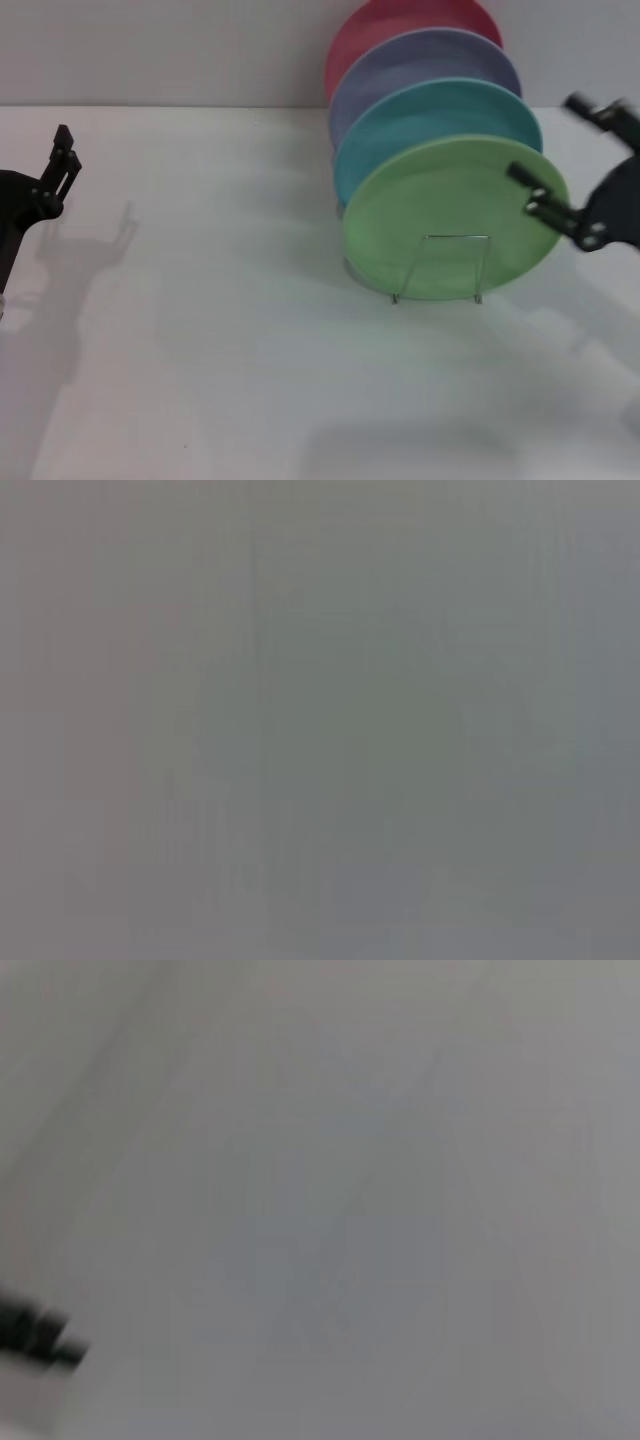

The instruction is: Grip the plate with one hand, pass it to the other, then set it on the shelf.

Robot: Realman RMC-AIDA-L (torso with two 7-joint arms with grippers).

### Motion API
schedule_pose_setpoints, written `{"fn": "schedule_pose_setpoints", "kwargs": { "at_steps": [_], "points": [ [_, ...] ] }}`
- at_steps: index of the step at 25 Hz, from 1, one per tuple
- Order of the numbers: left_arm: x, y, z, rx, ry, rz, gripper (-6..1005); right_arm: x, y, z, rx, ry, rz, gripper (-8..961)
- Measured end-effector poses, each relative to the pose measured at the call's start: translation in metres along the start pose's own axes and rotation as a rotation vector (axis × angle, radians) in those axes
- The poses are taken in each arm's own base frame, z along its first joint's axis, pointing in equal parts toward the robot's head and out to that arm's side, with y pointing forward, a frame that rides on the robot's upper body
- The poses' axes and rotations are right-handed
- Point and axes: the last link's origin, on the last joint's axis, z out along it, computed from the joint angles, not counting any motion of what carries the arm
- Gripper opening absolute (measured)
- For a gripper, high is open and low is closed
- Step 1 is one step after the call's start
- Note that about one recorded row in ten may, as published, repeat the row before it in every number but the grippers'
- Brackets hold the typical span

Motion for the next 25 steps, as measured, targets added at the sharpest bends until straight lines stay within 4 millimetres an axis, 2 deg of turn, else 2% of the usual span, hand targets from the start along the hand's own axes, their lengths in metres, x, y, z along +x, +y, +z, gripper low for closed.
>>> {"fn": "schedule_pose_setpoints", "kwargs": {
  "at_steps": [2, 3, 4, 7, 8, 9, 10, 13, 25],
  "points": [
    [0.0, 0.0, 0.0, 0.0, 0.0, 0.0, 807, -0.006, -0.005, -0.007, 0.053, -0.031, -0.003, 728],
    [-0.001, -0.004, -0.001, 0.012, -0.003, 0.003, 807, -0.014, -0.018, -0.021, 0.18, -0.068, -0.016, 737],
    [-0.001, -0.004, -0.001, 0.012, -0.003, 0.003, 807, -0.014, -0.018, -0.021, 0.18, -0.068, -0.016, 747],
    [-0.003, -0.005, -0.003, 0.018, -0.01, 0.011, 807, -0.016, -0.046, -0.054, 0.517, -0.096, 0.016, 774],
    [-0.004, -0.006, -0.004, 0.02, -0.014, 0.017, 807, -0.011, -0.059, -0.072, 0.705, -0.102, 0.061, 783],
    [-0.004, -0.006, -0.004, 0.02, -0.014, 0.017, 807, -0.011, -0.059, -0.072, 0.705, -0.102, 0.061, 792],
    [-0.005, -0.006, -0.004, 0.021, -0.016, 0.019, 807, -0.004, -0.067, -0.087, 0.857, -0.095, 0.107, 802],
    [-0.005, -0.008, -0.004, 0.027, -0.018, 0.021, 807, 0.004, -0.069, -0.097, 0.946, -0.062, 0.141, 820],
    [-0.008, -0.016, -0.003, 0.05, -0.028, 0.022, 807, 0.023, -0.064, -0.089, 0.972, 0.012, 0.213, 819]
  ]
}}
